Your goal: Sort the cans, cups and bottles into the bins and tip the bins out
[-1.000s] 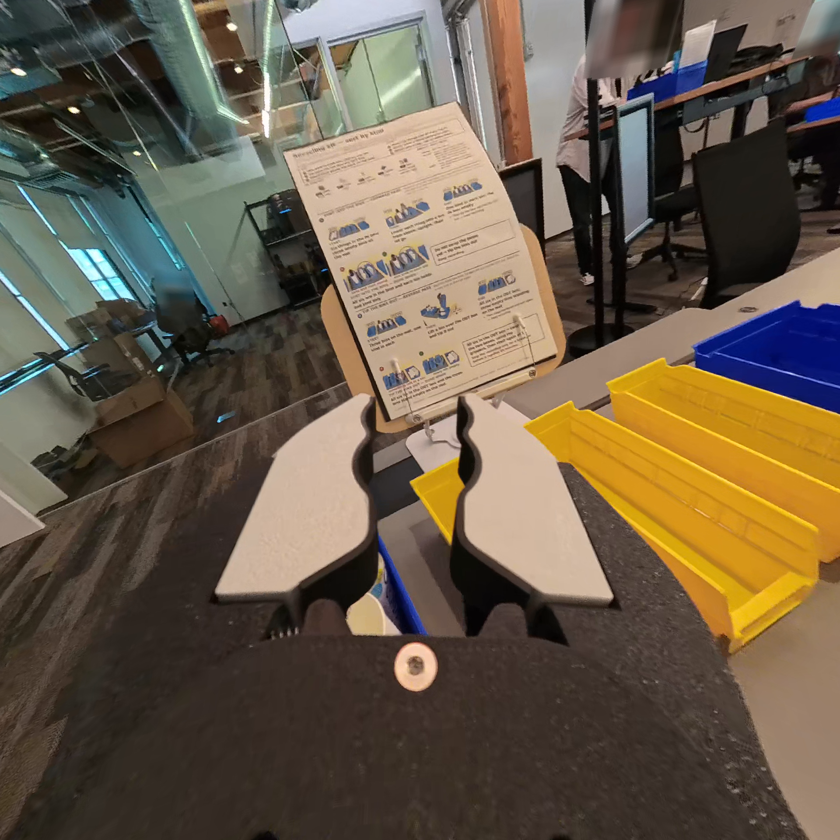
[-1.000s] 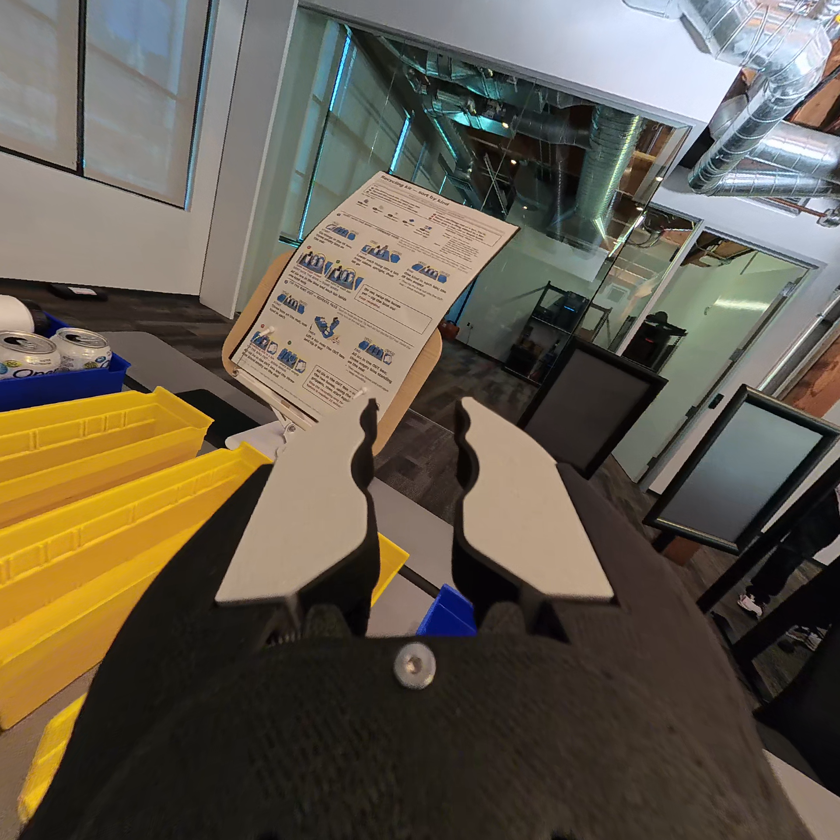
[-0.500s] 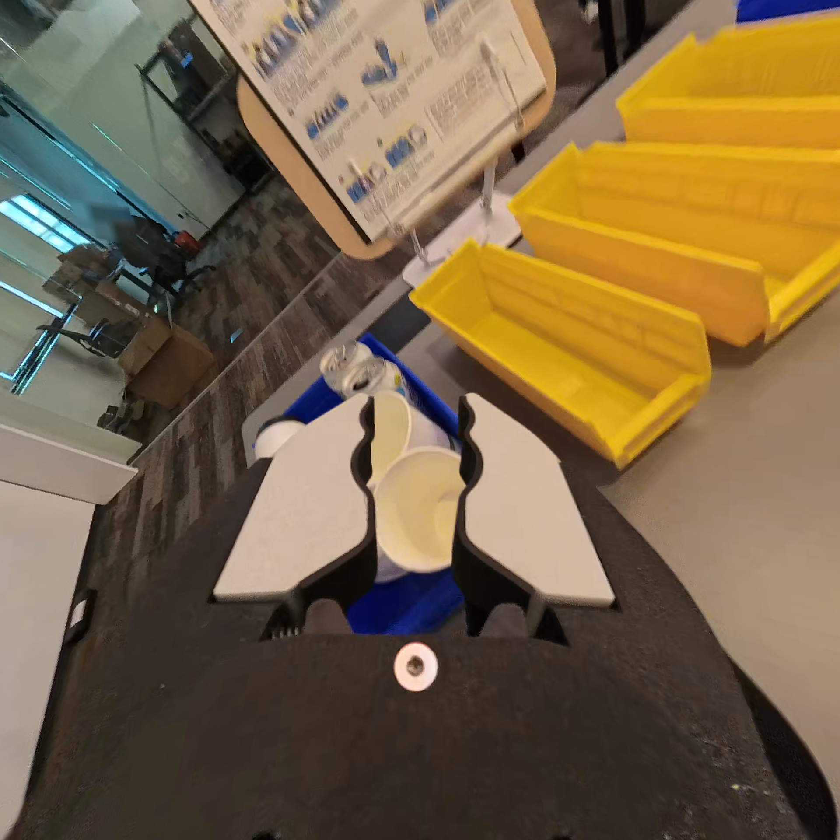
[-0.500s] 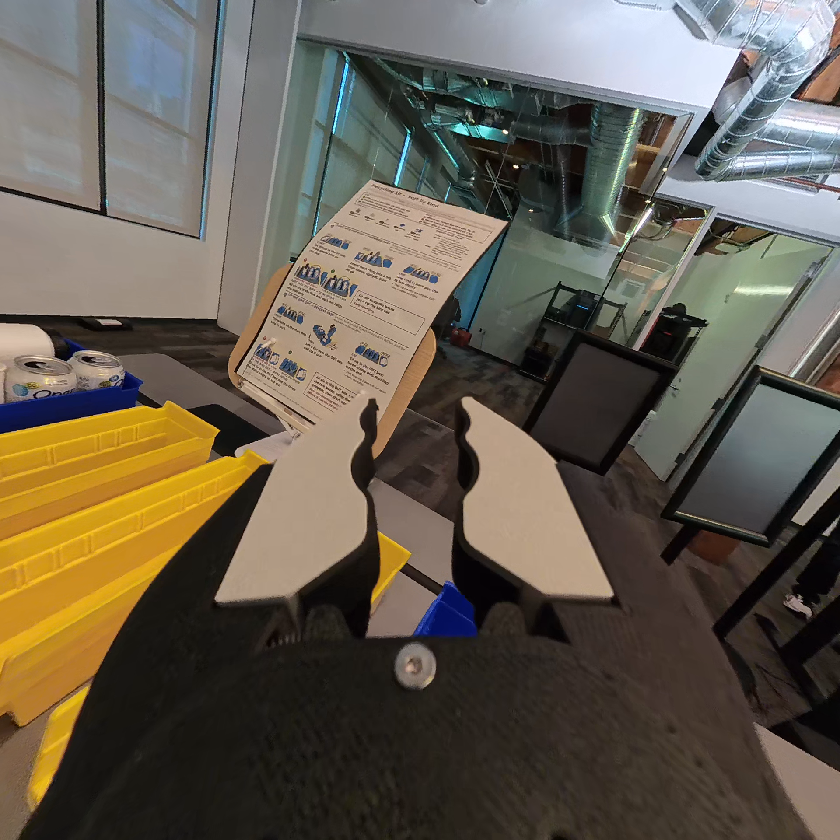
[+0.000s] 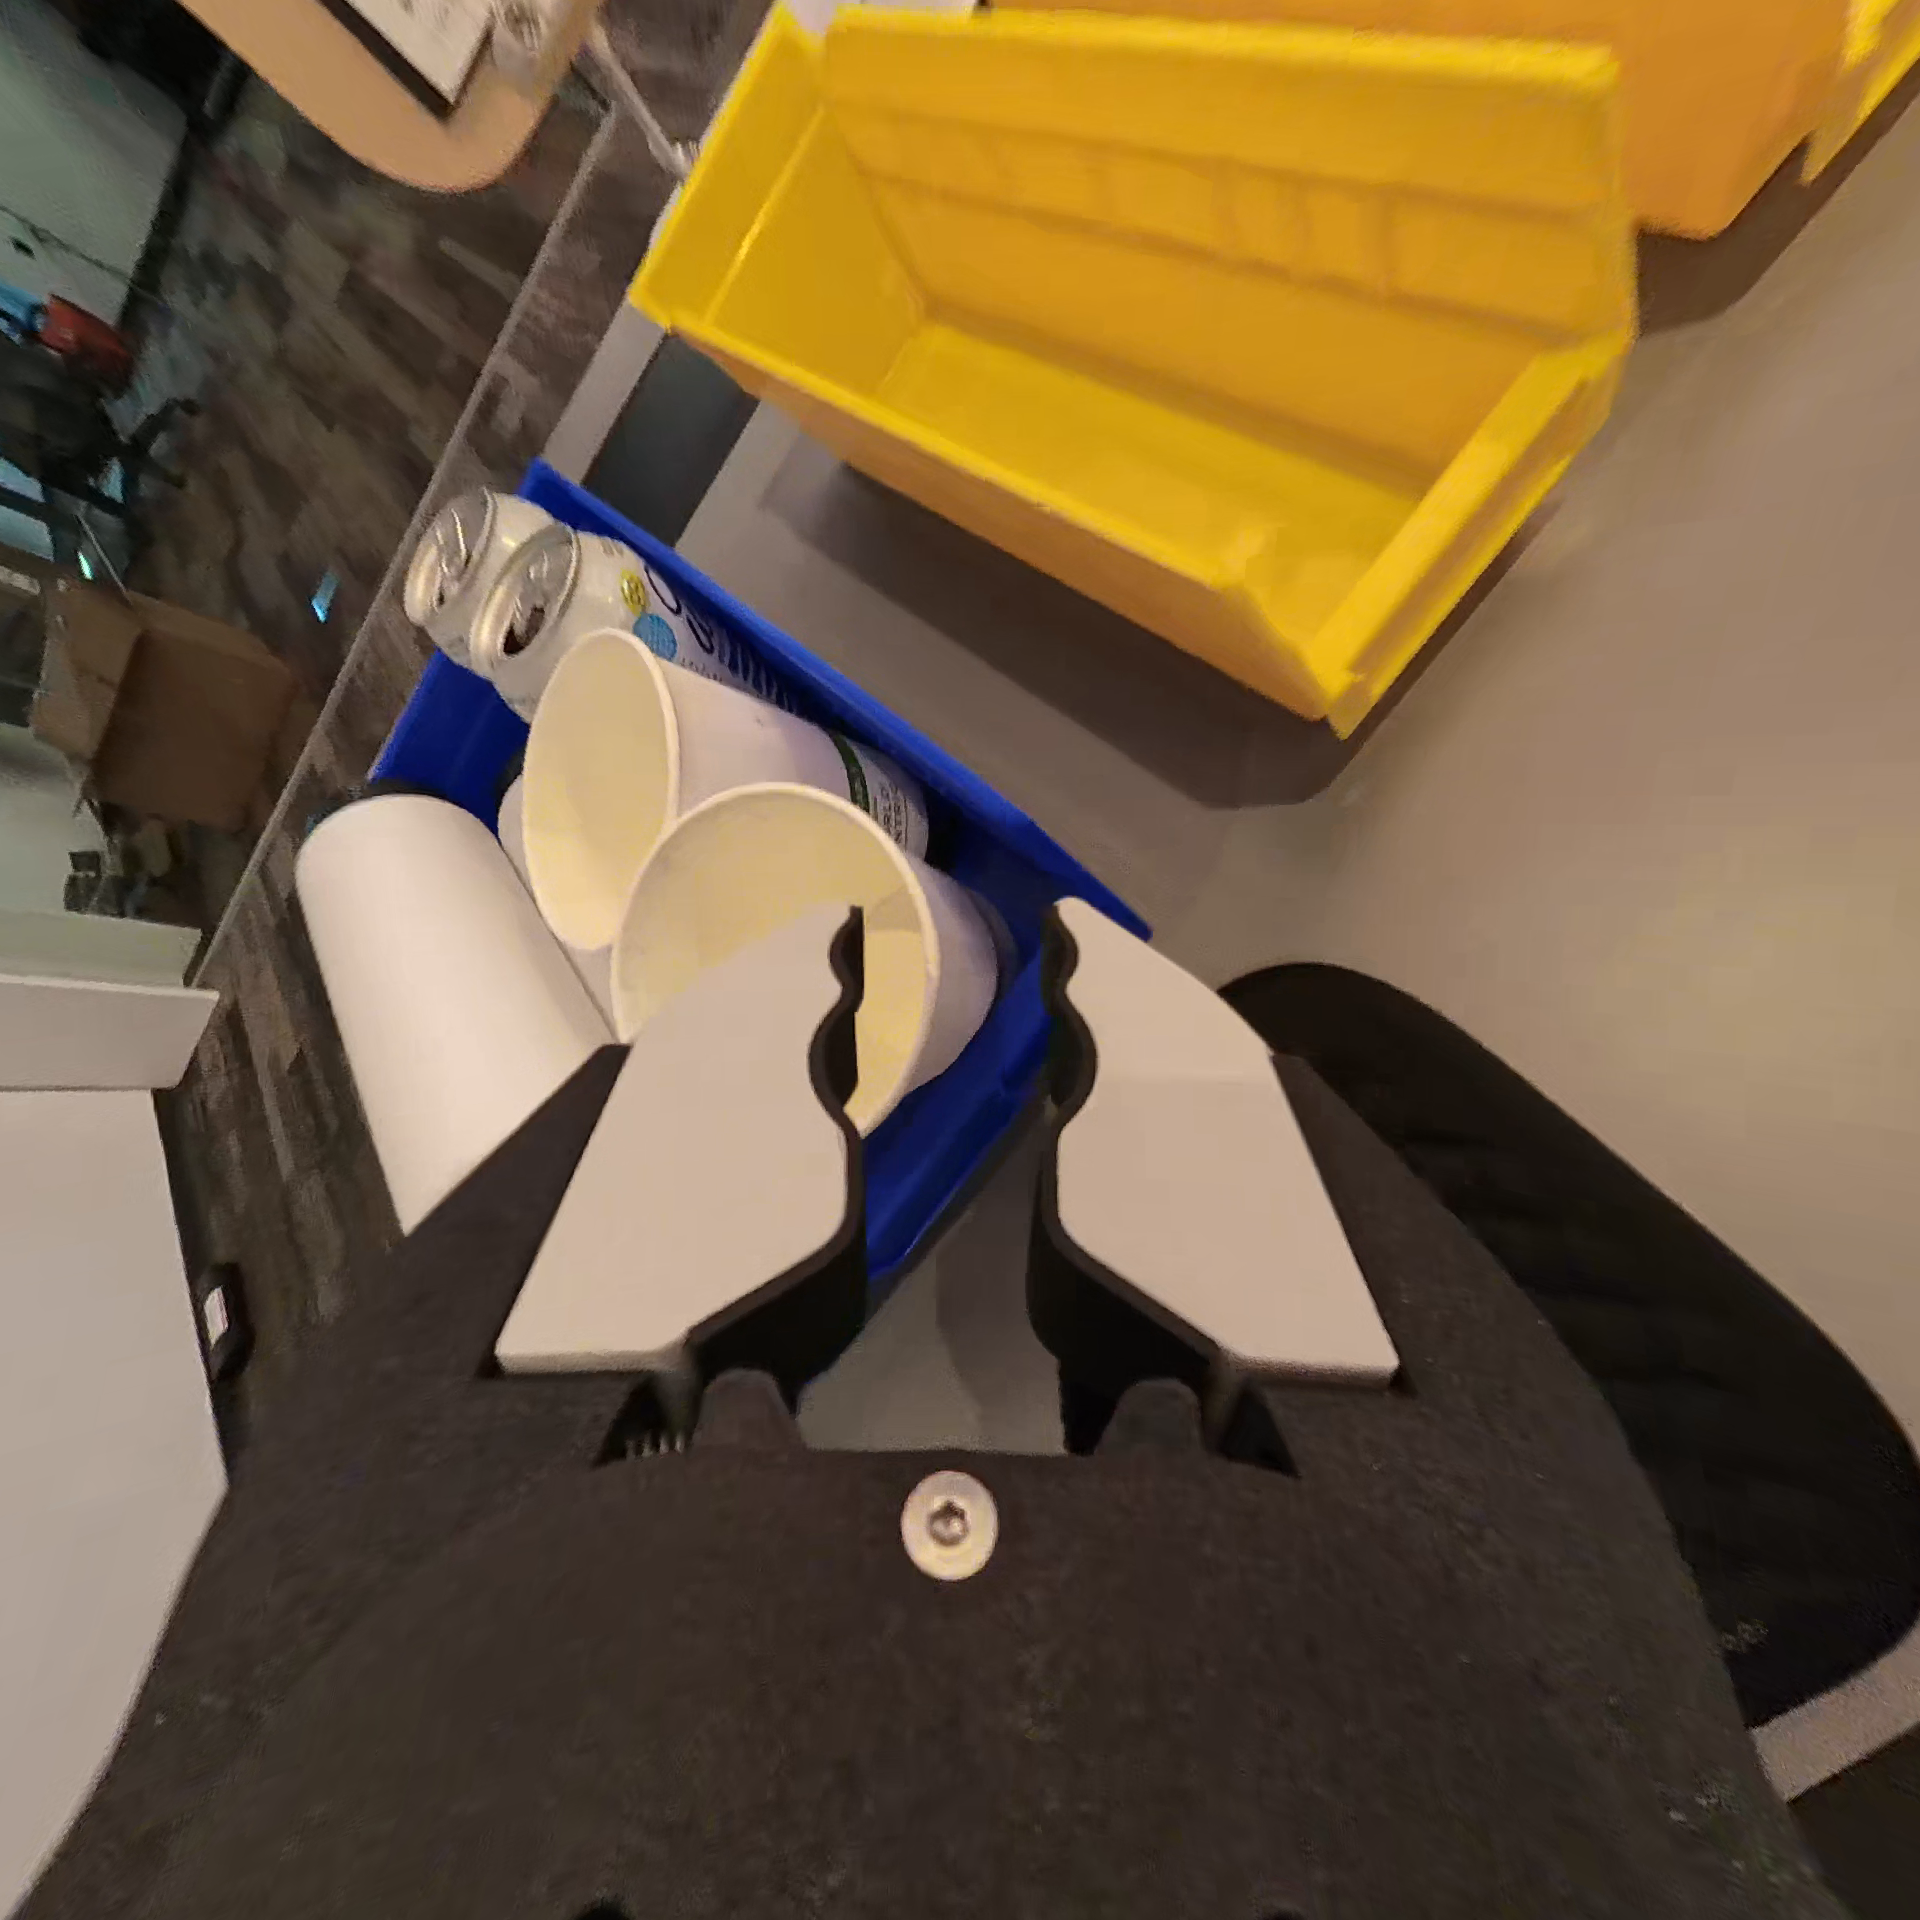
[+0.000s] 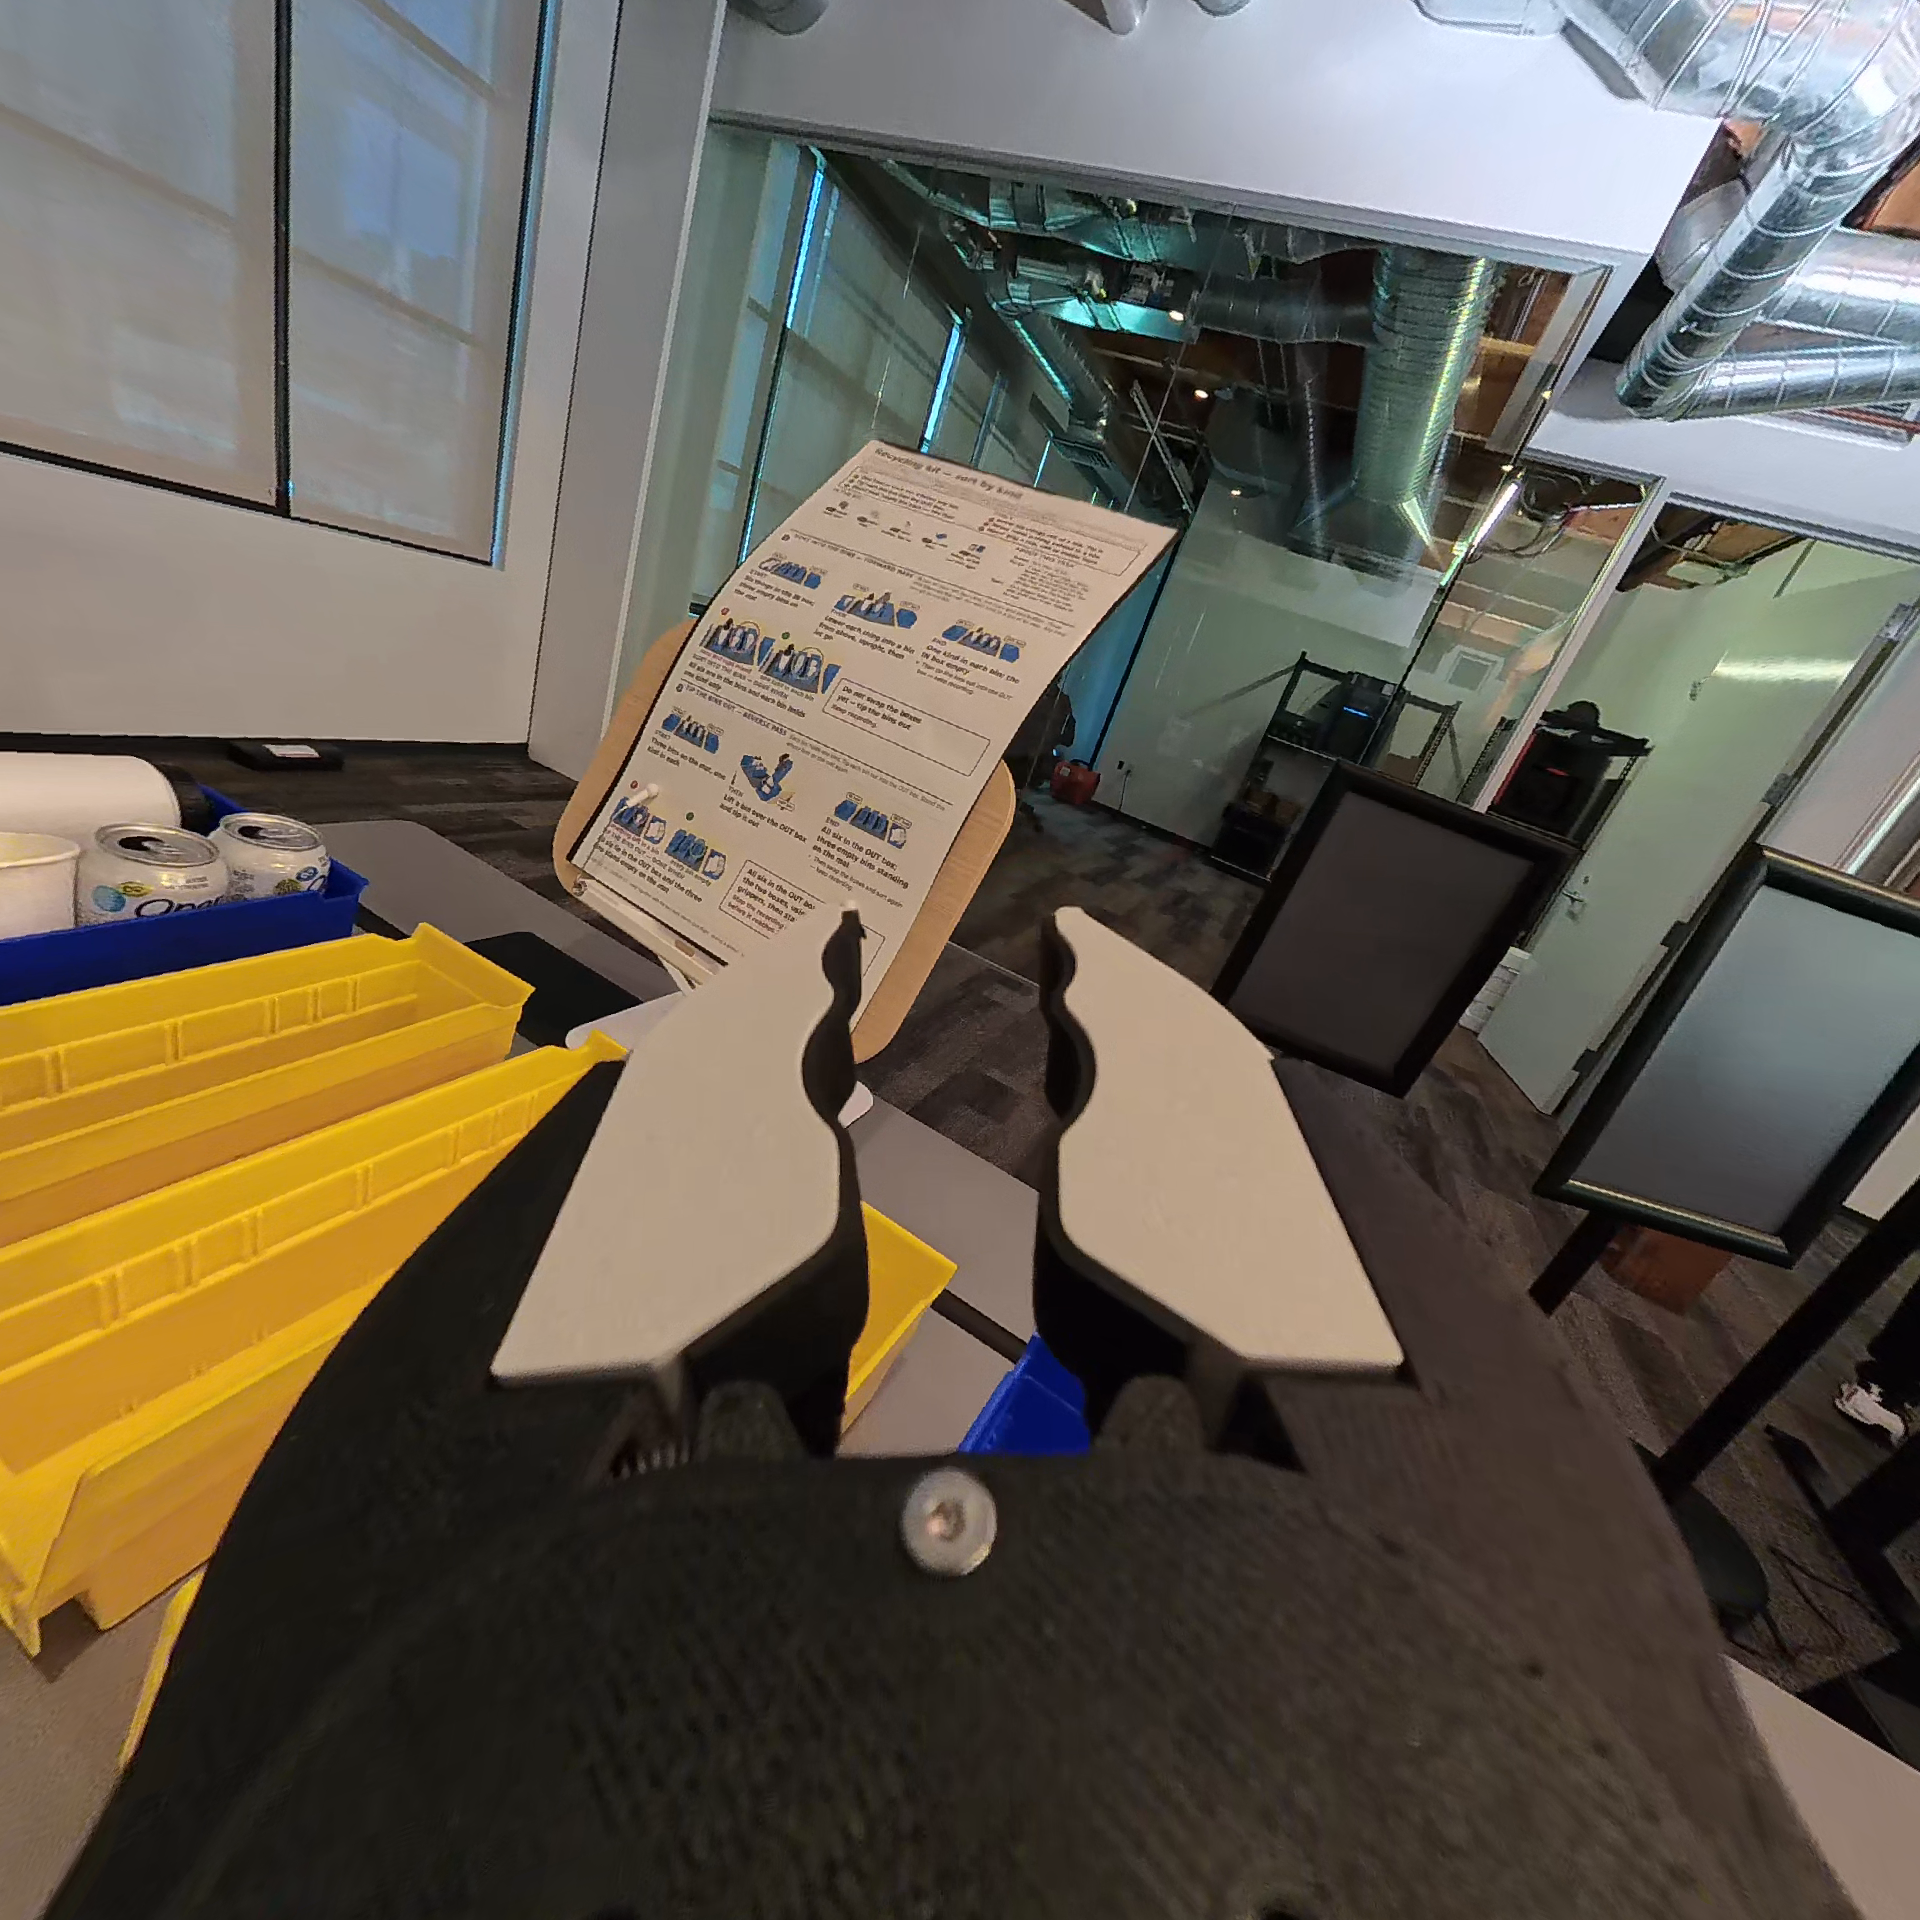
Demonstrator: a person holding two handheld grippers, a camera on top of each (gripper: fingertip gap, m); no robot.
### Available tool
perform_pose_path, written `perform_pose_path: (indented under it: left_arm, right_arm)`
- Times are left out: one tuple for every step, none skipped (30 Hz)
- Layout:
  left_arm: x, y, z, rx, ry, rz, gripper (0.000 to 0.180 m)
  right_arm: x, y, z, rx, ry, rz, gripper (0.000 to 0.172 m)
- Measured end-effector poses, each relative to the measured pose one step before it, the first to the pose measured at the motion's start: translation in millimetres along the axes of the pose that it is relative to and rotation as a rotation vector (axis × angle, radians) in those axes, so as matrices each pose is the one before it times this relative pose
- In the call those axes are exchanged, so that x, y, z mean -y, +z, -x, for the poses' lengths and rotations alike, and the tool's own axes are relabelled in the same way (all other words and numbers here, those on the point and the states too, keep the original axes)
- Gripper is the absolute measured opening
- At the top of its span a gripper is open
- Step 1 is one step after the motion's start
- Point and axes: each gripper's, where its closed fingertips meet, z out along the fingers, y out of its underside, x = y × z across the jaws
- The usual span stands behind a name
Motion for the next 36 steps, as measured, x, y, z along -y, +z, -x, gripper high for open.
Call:
perform_pose_path:
  left_arm:
    - [-5.87,4.65,3.4,0.0002,-0.0035,0.0314,0.032]
    - [-6.54,4.77,4.01,0.0055,-0.0048,0.0329,0.032]
    - [-6.03,4.9,2.82,0.0004,-0.0056,0.0285,0.032]
    - [-4.7,4.7,0.83,-0.0075,-0.0059,0.0198,0.032]
    - [-3.68,4.52,-0.72,-0.0103,-0.0041,0.0136,0.032]
    - [-3.08,4.41,-0.72,-0.0051,0.0001,0.0126,0.032]
    - [-3.03,4.13,-0.03,0.0034,0.0058,0.015,0.032]
    - [-2.74,2.59,0.94,0.0072,0.0103,0.0158,0.032]
    - [-2.15,2.59,0.81,0.0062,0.009,0.0134,0.032]
    - [-1.25,3.05,0.56,0.0028,0.0051,0.0097,0.033]
    - [-0.74,2.67,-0.04,-0.0032,0.0017,0.0063,0.032]
    - [-0.47,2.14,-0.58,-0.009,-0.0011,0.006,0.032]
    - [-0.44,1.46,-0.26,-0.0082,-0.0011,0.0066,0.03]
    - [-0.13,1.14,0.39,-0.0049,0.0007,0.0042,0.029]
    - [0.53,0.82,0.34,-0.0037,0.0008,0.0005,0.028]
    - [0.73,0.51,0.21,-0.0037,-0.0007,0.0007,0.028]
    - [0.31,0.4,0.18,-0.0029,0.0002,0.0041,0.027]
    - [0.17,0.3,0.21,-0.0033,0.0017,0.0058,0.027]
    - [0.17,0.23,-0.13,-0.0043,0.0028,0.0056,0.027]
    - [-0.08,0.36,0.09,-0.0029,0.003,0.0055,0.027]
    - [-0.25,0.47,0.36,-0.0018,0.0032,0.0065,0.027]
    - [-0.09,0.39,0.11,-0.0024,0.0042,0.0054,0.027]
    - [0.03,0.37,0.06,-0.0034,0.0043,0.0041,0.027]
    - [-0.01,0.05,-0.31,-0.0052,0.0029,0.0043,0.026]
    - [-0.18,-0.03,-0.46,-0.0063,0.0025,0.0049,0.024]
    - [-0.16,-0.18,-0.67,-0.0064,0.0034,0.0048,0.022]
    - [-0.07,-0.24,-0.83,-0.0065,0.0037,0.0042,0.02]
    - [-0.01,-0.13,-0.63,-0.0055,0.0033,0.0029,0.018]
    - [-0.1,-0.07,-0.57,-0.0043,0.0024,0.0027,0.016]
    - [-0.07,-0.04,-0.37,-0.0035,0.0005,0.0026,0.016]
    - [0.35,-0.23,-0.01,-0.0023,-0.0022,0.0015,0.016]
    - [0.39,-0.3,0.26,-0.0008,-0.0043,-0.0005,0.016]
    - [0.16,-0.27,0.52,0.0,-0.0051,-0.0009,0.017]
    - [-0.01,-0.42,0.47,0.0001,-0.004,-0.001,0.017]
    - [-0.19,-0.45,0.2,-0.0003,-0.0023,-0.0008,0.016]
    - [-0.17,-0.67,-0.11,-0.0007,-0.0007,-0.0002,0.016]
  right_arm:
    - [0.33,-0.3,-1.02,-0.0023,-0.0004,0.0017,0.033]
    - [-0.36,-0.01,-0.67,-0.003,-0.0004,0.0012,0.033]
    - [-0.52,-0.31,-0.65,-0.0016,0.0007,0.0007,0.033]
    - [-0.36,-0.54,-0.83,-0.0019,0.0018,0.0001,0.033]
    - [-0.16,-0.18,-1.94,-0.0033,0.0021,-0.0016,0.033]
    - [-0.42,-0.84,-1.66,-0.0024,0.003,-0.0017,0.033]
    - [-0.53,-0.23,-0.85,-0.0012,0.0038,-0.0004,0.033]
    - [-0.69,0.3,-0.75,-0.0015,0.0026,0.0005,0.033]
    - [-0.67,0.54,-1.75,-0.0029,0.0017,0.0007,0.033]
    - [-0.84,-0.13,-0.78,-0.0018,0.0018,0.0024,0.033]
    - [-0.94,0.13,-0.94,-0.0007,0.002,0.0035,0.033]
    - [-0.87,-0.25,-0.96,-0.0011,0.0012,0.003,0.033]
    - [-0.97,0.17,-0.49,-0.0008,0.0003,0.002,0.033]
    - [-0.12,0.58,-0.45,-0.0006,0.0004,0.0007,0.033]
    - [0.07,0.41,-0.13,-0.0006,0.0011,0.0002,0.033]
    - [0.15,-0.53,-0.1,0.0005,0.001,-0.0008,0.033]
    - [-0.77,0.05,0.19,0.0004,0.0003,0.0003,0.033]
    - [-0.21,0.02,-0.56,-0.0009,-0.0006,0.0013,0.033]
    - [-0.16,0.32,-0.01,-0.0004,-0.0011,0.001,0.033]
    - [0.16,-0.03,0.07,0.0008,-0.0006,0.0011,0.033]
    - [0.22,0.52,0.02,0.0009,-0.0002,0.0006,0.033]
    - [0.48,0.24,0.51,0.0003,0.0001,0.0003,0.033]
    - [0.12,-0.09,0.01,-0.0005,0.0002,0.0002,0.033]
    - [-0.1,-0.4,-0.02,0.0,0.0006,-0.0004,0.033]
    - [-0.55,0.24,-0.05,0.0001,0.0009,-0.0004,0.033]
    - [-0.19,-0.06,-0.59,-0.0001,0.0009,-0.0007,0.033]
    - [-0.19,0.03,-0.47,0.0005,0.0002,-0.0006,0.033]
    - [0.13,0.13,0.1,0.0,0.0005,-0.0002,0.033]
    - [-0.23,0.12,-0.27,-0.0003,0.0012,-0.0007,0.033]
    - [-0.45,0.09,-0.32,0.0001,0.0018,-0.0009,0.033]
    - [-0.14,-0.87,-0.85,0.0005,0.0026,-0.0002,0.033]
    - [-0.11,-0.09,-0.29,0.0002,0.0023,-0.0001,0.033]
    - [-0.17,-0.12,-1.37,-0.0029,0.0025,-0.001,0.033]
    - [0.46,-0.15,-0.92,-0.0053,0.0029,-0.0032,0.033]
    - [0.33,-0.97,-0.37,-0.002,0.0025,-0.0037,0.034]
    - [0.71,-1.06,-0.39,0.001,0.0025,-0.0041,0.034]
